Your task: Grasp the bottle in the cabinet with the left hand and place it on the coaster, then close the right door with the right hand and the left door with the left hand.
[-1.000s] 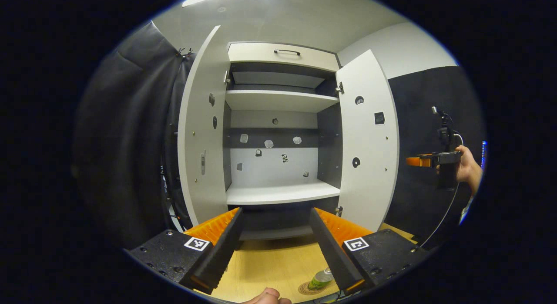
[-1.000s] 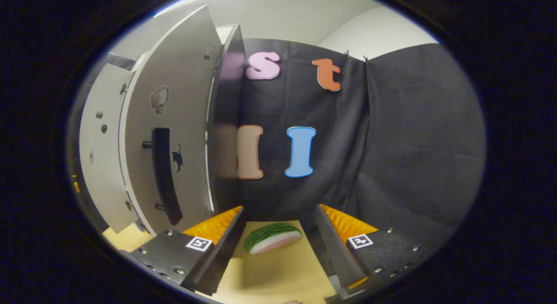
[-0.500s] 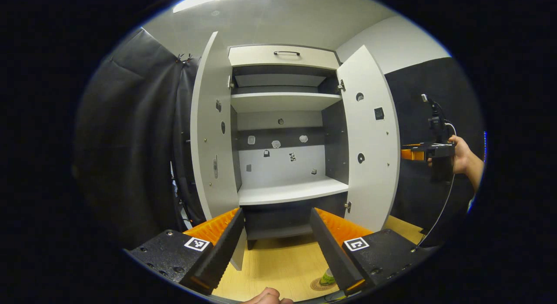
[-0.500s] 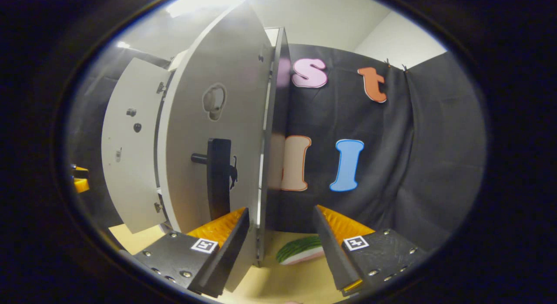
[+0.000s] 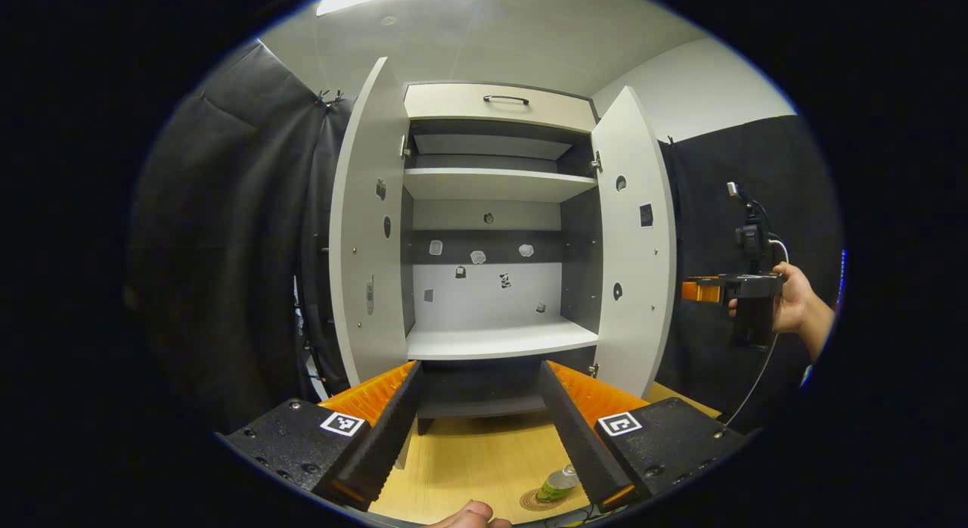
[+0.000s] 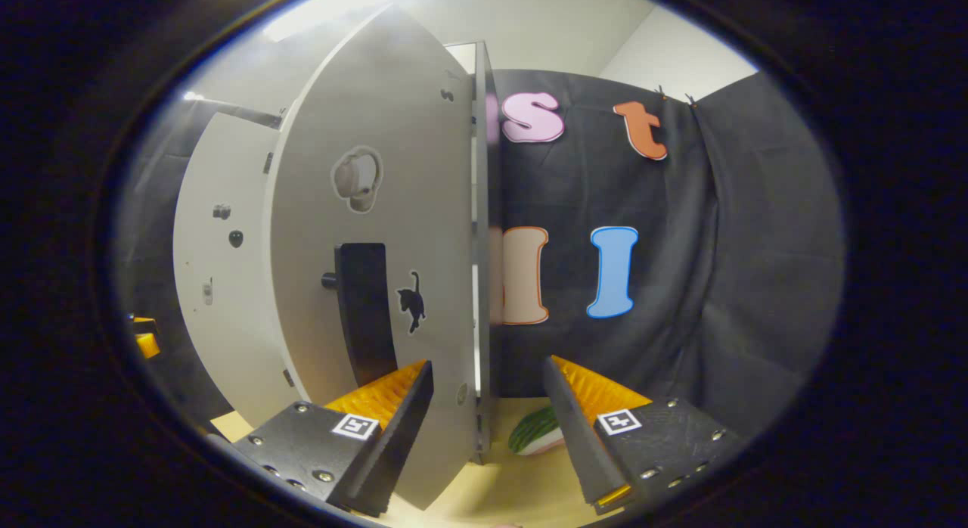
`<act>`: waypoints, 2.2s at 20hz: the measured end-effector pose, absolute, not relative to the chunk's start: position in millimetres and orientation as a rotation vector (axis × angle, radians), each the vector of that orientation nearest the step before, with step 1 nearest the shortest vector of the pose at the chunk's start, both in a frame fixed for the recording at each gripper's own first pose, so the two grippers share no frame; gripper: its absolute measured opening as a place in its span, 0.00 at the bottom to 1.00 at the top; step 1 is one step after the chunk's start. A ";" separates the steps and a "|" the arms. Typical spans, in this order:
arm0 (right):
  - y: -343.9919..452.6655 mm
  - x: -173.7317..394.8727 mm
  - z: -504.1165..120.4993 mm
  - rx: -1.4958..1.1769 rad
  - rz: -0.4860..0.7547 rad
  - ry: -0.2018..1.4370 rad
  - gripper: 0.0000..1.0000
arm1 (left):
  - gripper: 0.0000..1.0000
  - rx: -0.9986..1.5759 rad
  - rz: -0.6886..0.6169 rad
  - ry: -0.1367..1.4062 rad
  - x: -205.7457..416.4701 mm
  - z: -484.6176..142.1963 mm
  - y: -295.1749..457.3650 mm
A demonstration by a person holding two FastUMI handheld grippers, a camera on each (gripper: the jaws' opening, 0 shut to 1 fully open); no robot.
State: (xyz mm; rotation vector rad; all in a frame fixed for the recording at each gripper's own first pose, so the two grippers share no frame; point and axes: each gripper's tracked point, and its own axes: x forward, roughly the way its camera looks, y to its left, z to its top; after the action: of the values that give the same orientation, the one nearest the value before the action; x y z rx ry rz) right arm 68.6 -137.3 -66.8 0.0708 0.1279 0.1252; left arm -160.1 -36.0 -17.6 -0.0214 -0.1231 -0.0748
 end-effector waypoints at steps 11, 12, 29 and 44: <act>-112.3 71.4 -64.5 0.085 0.053 0.128 0.87 | 0.96 -0.001 -0.121 -0.132 -146.9 -13.8 -19.9; -106.8 73.2 -64.1 0.089 0.052 0.126 0.90 | 0.96 0.002 -0.124 -0.133 -147.6 -13.9 -18.4; -9.0 81.1 -61.0 0.126 0.138 0.088 0.90 | 0.96 -0.013 -0.062 -0.116 -152.4 -38.1 38.1; 15.6 62.1 -66.3 0.095 0.183 0.050 0.94 | 0.96 -0.049 0.040 -0.073 -139.4 -48.1 135.2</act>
State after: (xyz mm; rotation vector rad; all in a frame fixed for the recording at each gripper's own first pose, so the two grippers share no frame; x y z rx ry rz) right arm 62.1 15.6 -66.3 0.0955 0.0500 0.1834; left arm -139.4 135.2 -48.1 -0.0494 -0.0733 0.0401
